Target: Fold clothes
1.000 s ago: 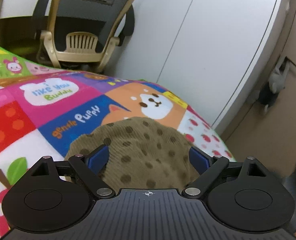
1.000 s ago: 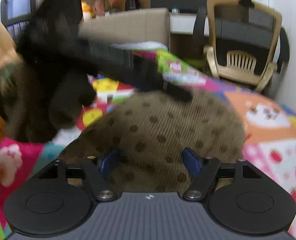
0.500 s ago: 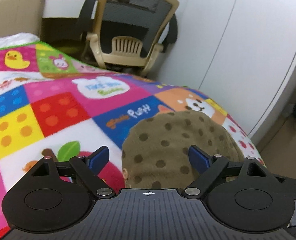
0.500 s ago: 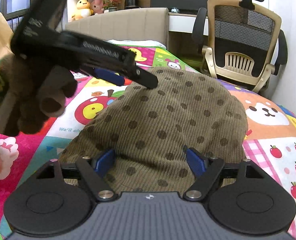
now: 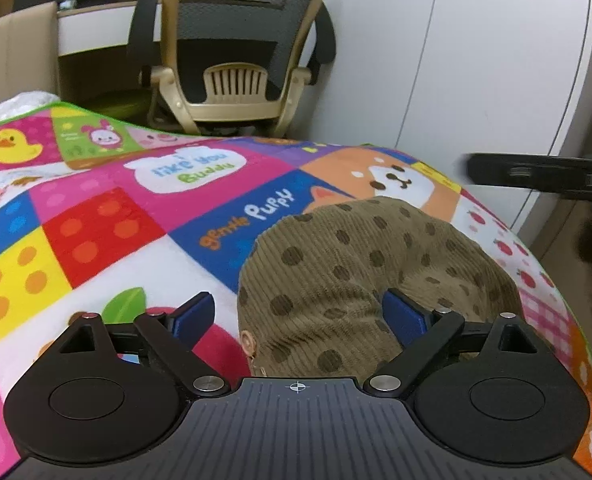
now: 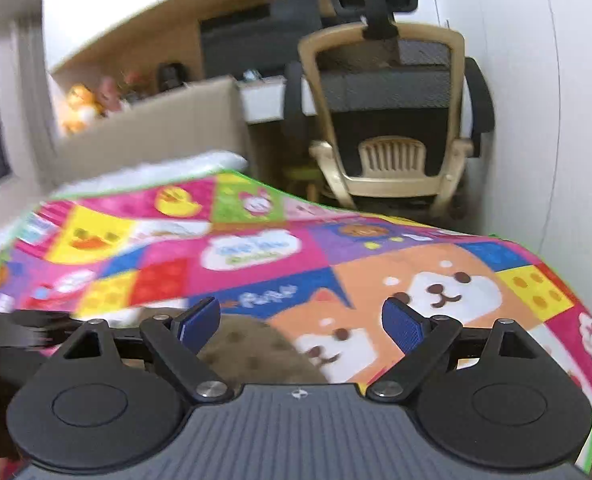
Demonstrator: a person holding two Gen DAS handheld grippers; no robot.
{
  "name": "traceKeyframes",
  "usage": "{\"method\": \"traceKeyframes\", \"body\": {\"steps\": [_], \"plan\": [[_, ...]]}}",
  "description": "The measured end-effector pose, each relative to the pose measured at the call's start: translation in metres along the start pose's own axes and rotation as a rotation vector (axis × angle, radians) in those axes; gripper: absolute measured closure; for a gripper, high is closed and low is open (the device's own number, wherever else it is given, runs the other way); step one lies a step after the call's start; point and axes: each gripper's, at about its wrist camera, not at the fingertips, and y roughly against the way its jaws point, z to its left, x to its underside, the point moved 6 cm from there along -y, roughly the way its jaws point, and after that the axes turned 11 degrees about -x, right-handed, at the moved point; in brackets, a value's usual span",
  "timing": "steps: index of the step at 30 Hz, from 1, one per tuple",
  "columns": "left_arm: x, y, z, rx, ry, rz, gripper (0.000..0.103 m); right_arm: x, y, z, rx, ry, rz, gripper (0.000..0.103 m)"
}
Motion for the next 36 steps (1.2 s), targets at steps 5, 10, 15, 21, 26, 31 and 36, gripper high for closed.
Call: {"method": "traceKeyframes", "body": {"steps": [5, 10, 15, 21, 26, 31, 36], "plan": [[0.001, -0.001, 0.003, 0.005, 0.002, 0.007, 0.007, 0.036, -0.052, -0.009, 0.094, 0.039, 0.159, 0.014], [0.003, -0.002, 0.003, 0.012, 0.01, 0.004, 0.006, 0.046, -0.036, -0.022, 0.028, -0.078, 0.126, 0.015], [0.005, 0.004, 0.018, 0.061, 0.089, -0.006, 0.006, 0.055, -0.005, -0.035, -0.163, -0.303, 0.053, 0.015], [0.008, 0.025, 0.038, 0.124, 0.202, -0.025, 0.007, 0.07, 0.009, 0.017, -0.227, -0.197, 0.046, 0.084], [0.008, 0.03, 0.052, 0.088, 0.211, -0.026, 0.006, 0.062, 0.04, 0.119, -0.231, 0.216, -0.042, 0.093], [0.001, 0.033, 0.049, 0.095, 0.21, -0.032, 0.008, 0.056, 0.051, 0.136, -0.272, 0.22, -0.066, 0.096], [-0.013, 0.051, 0.033, 0.152, 0.185, -0.088, 0.009, 0.038, 0.087, 0.078, -0.199, 0.033, -0.154, 0.096]]}}
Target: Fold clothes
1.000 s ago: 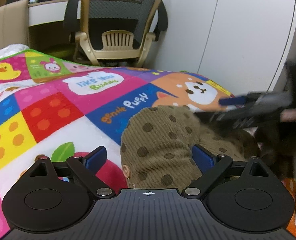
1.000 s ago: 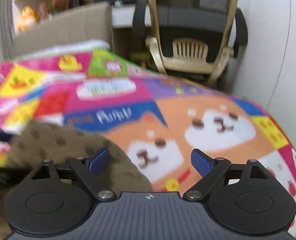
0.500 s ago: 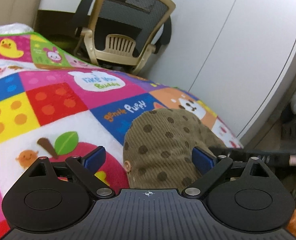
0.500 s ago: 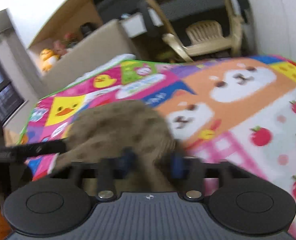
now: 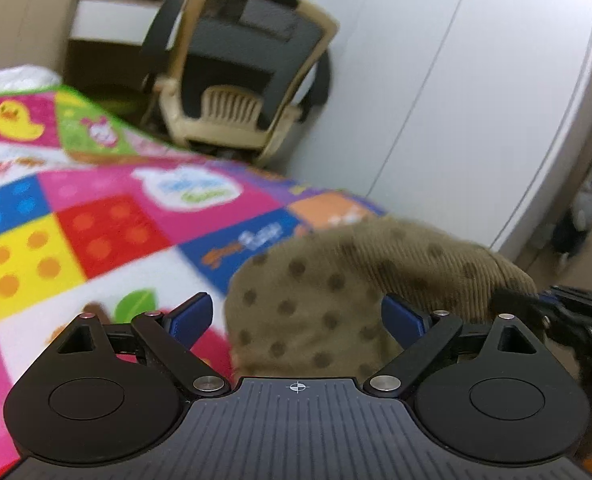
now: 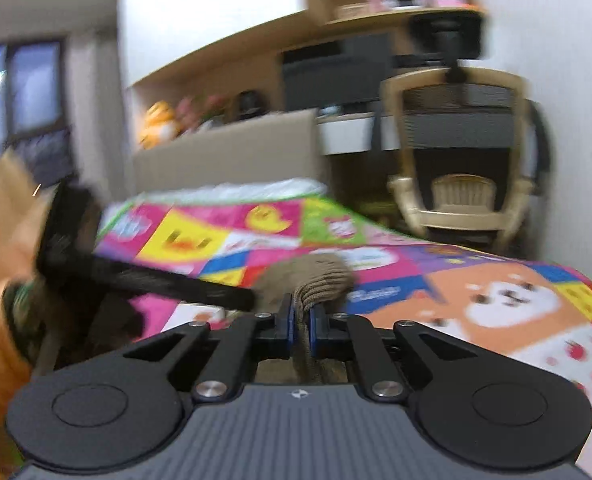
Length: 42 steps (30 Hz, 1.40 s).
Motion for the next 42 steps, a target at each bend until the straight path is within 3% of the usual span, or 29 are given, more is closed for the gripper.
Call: {"method": "traceKeyframes", "body": {"steps": [2, 5, 10, 12, 14, 16, 20, 24, 27, 28, 29, 32, 38, 42], "plan": [[-0.007, 0.007, -0.005, 0.019, 0.007, -0.033, 0.009, 0.007, 0.015, -0.021, 0.045, -0.055, 0.002, 0.096], [-0.008, 0.005, -0.009, -0.004, -0.018, -0.042, 0.008, 0.035, 0.015, -0.049, 0.12, -0.119, 0.072, 0.096], [0.014, -0.028, -0.014, -0.104, -0.098, 0.056, 0.008, 0.069, -0.001, -0.07, 0.168, -0.165, 0.183, 0.095], [0.017, -0.037, -0.012, -0.121, -0.094, 0.083, 0.008, 0.062, -0.001, -0.068, 0.174, -0.134, 0.187, 0.092], [0.019, -0.043, -0.011, -0.122, -0.087, 0.1, 0.007, 0.045, 0.003, -0.062, 0.164, -0.09, 0.154, 0.074], [0.02, -0.046, -0.016, -0.138, -0.123, 0.096, 0.007, 0.025, 0.002, -0.057, 0.153, -0.044, 0.122, 0.067], [0.023, -0.051, -0.026, -0.176, -0.21, 0.072, 0.004, -0.003, -0.028, -0.059, 0.13, -0.008, 0.117, 0.064], [0.024, -0.05, -0.022, -0.174, -0.193, 0.084, 0.004, -0.016, -0.065, -0.066, 0.131, -0.037, 0.118, 0.063], [0.024, -0.046, -0.019, -0.176, -0.197, 0.086, 0.004, -0.029, -0.066, -0.063, 0.177, 0.014, 0.083, 0.044], [0.024, -0.046, -0.018, -0.174, -0.197, 0.088, 0.004, -0.033, -0.064, -0.062, 0.193, 0.039, 0.071, 0.024], [0.023, -0.046, -0.017, -0.171, -0.197, 0.089, 0.003, -0.035, -0.058, -0.062, 0.207, 0.063, 0.066, 0.013], [0.024, -0.046, -0.013, -0.156, -0.187, 0.087, 0.004, -0.034, -0.034, -0.068, 0.217, 0.068, 0.081, 0.013], [0.026, -0.049, -0.01, -0.124, -0.157, 0.088, 0.003, 0.0, 0.006, -0.078, 0.283, 0.048, 0.15, 0.013], [0.026, -0.05, -0.009, -0.122, -0.147, 0.09, 0.002, -0.012, -0.003, -0.066, 0.248, 0.084, 0.115, 0.012]]}}
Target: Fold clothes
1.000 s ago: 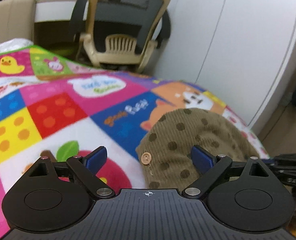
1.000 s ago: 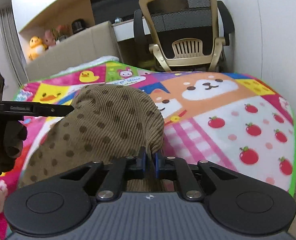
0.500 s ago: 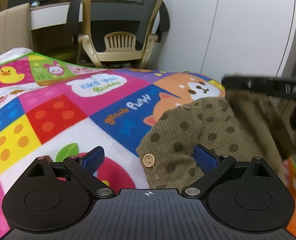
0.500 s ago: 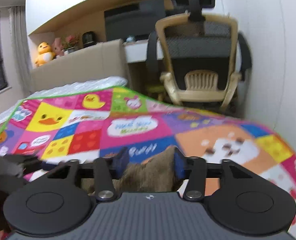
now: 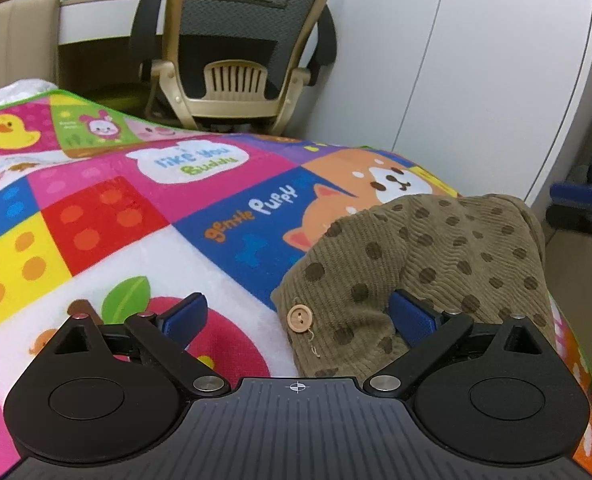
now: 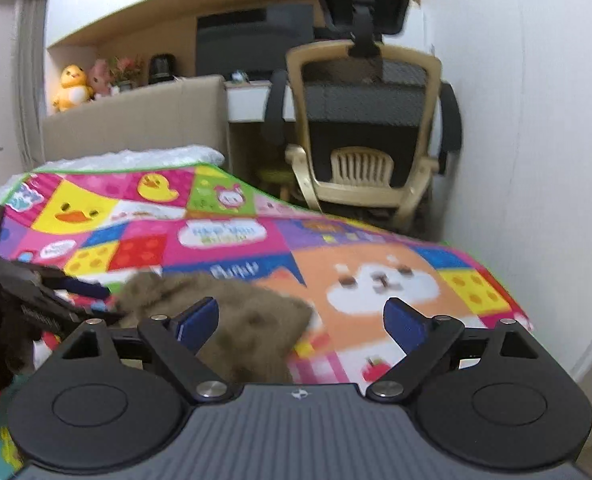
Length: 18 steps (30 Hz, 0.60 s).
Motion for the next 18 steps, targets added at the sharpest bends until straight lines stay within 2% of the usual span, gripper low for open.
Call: {"method": "traceKeyframes", "body": {"steps": [3, 7, 10, 13, 15, 16, 17, 18], "plan": [[0.0, 0.003, 0.001, -0.012, -0.001, 0.0, 0.003, 0.0, -0.027, 0.009, -0.063, 0.015, 0.034, 0.009], [0.001, 0.007, 0.006, -0.023, -0.002, 0.004, 0.002, 0.019, -0.041, -0.004, -0.221, -0.189, 0.069, 0.009], [0.002, 0.006, 0.008, -0.014, 0.012, 0.01, 0.002, 0.039, -0.027, -0.024, -0.292, -0.337, 0.054, 0.009], [0.002, 0.005, 0.008, -0.007, 0.026, 0.012, 0.002, 0.067, -0.018, -0.037, -0.386, -0.497, 0.086, 0.01], [0.002, 0.003, 0.007, -0.005, 0.033, 0.014, 0.002, 0.082, -0.017, -0.032, -0.43, -0.545, 0.113, 0.02], [0.002, 0.003, 0.007, -0.005, 0.037, 0.017, 0.002, 0.086, -0.016, -0.026, -0.44, -0.542, 0.123, 0.032], [0.002, 0.003, 0.008, -0.005, 0.041, 0.02, 0.002, 0.089, -0.014, -0.018, -0.446, -0.531, 0.129, 0.05], [0.002, 0.004, 0.008, -0.007, 0.041, 0.021, 0.002, 0.09, -0.011, -0.012, -0.448, -0.519, 0.13, 0.058]]}}
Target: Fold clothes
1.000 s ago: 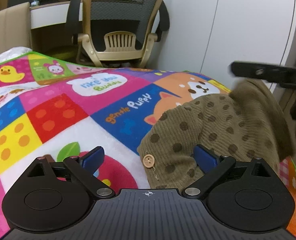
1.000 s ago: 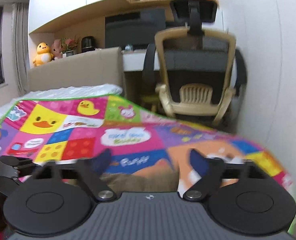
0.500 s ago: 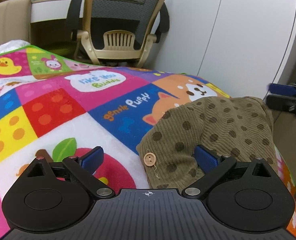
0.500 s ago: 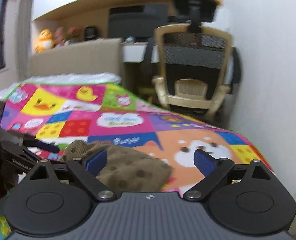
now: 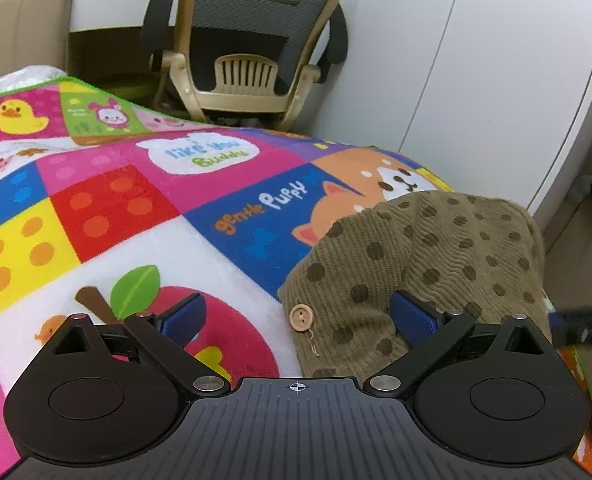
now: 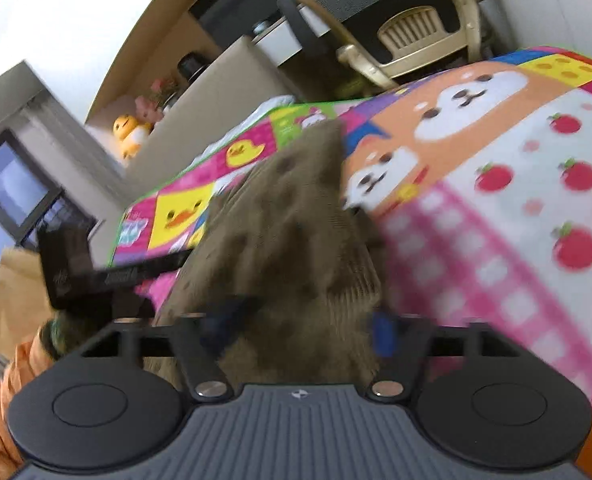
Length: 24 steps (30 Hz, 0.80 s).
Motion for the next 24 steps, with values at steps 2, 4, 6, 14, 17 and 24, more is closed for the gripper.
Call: {"method": "traceKeyframes", "body": {"steps": [2, 4, 6, 14, 17, 24], "plan": [[0.0, 0.002, 0.0, -0.005, 0.0, -0.001, 0.002, 0.004, 0.006, 0.014, 0.008, 0.019, -0.019, 0.08], [-0.002, 0.006, 0.003, -0.001, 0.011, -0.003, 0.002, 0.006, 0.017, 0.025, 0.009, 0.028, -0.04, 0.092], [-0.006, 0.013, 0.005, 0.013, 0.023, -0.016, 0.003, 0.009, 0.031, 0.034, 0.014, 0.034, -0.057, 0.093], [-0.034, 0.024, -0.013, -0.021, -0.022, -0.124, 0.003, 0.042, 0.034, 0.009, 0.143, -0.009, 0.018, 0.095], [-0.024, -0.001, -0.02, -0.056, -0.072, -0.061, 0.002, 0.042, 0.035, 0.014, 0.191, 0.075, 0.045, 0.09], [-0.015, -0.021, -0.024, -0.042, -0.076, -0.014, 0.001, 0.001, 0.041, 0.079, 0.292, 0.461, -0.038, 0.034]]}}
